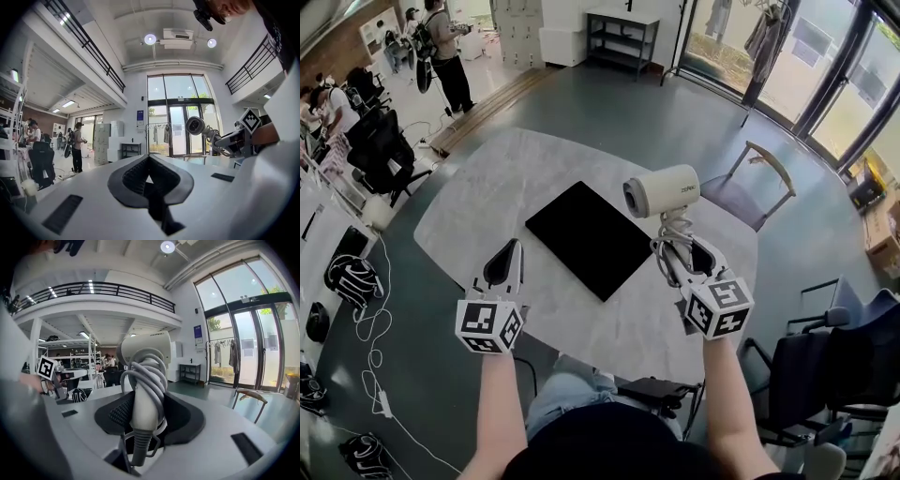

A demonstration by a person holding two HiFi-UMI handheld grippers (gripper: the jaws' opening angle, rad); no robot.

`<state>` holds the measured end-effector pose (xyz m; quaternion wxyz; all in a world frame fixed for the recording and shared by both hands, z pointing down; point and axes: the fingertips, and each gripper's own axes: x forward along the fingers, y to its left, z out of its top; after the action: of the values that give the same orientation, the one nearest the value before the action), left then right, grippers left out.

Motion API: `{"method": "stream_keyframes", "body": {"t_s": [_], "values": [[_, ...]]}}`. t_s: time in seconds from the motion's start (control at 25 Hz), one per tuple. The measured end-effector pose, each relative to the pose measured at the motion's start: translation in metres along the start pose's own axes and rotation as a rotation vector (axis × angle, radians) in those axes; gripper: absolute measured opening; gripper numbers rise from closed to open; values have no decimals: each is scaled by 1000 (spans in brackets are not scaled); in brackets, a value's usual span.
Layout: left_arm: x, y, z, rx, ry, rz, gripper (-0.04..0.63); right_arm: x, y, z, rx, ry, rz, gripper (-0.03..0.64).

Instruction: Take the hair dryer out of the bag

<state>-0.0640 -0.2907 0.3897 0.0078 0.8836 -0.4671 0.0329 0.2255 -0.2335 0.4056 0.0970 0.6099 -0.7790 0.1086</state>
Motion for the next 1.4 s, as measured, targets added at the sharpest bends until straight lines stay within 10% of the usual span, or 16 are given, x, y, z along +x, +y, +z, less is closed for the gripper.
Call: {"method": "stream_keyframes", "body": {"t_s": [0.68, 1.4], "values": [[13, -17, 50, 47, -97, -154, 11, -69, 19, 37, -61, -352, -208, 198], [12, -13, 81, 44, -186, -186, 12, -83, 19, 45, -78, -386, -298, 199]]}}
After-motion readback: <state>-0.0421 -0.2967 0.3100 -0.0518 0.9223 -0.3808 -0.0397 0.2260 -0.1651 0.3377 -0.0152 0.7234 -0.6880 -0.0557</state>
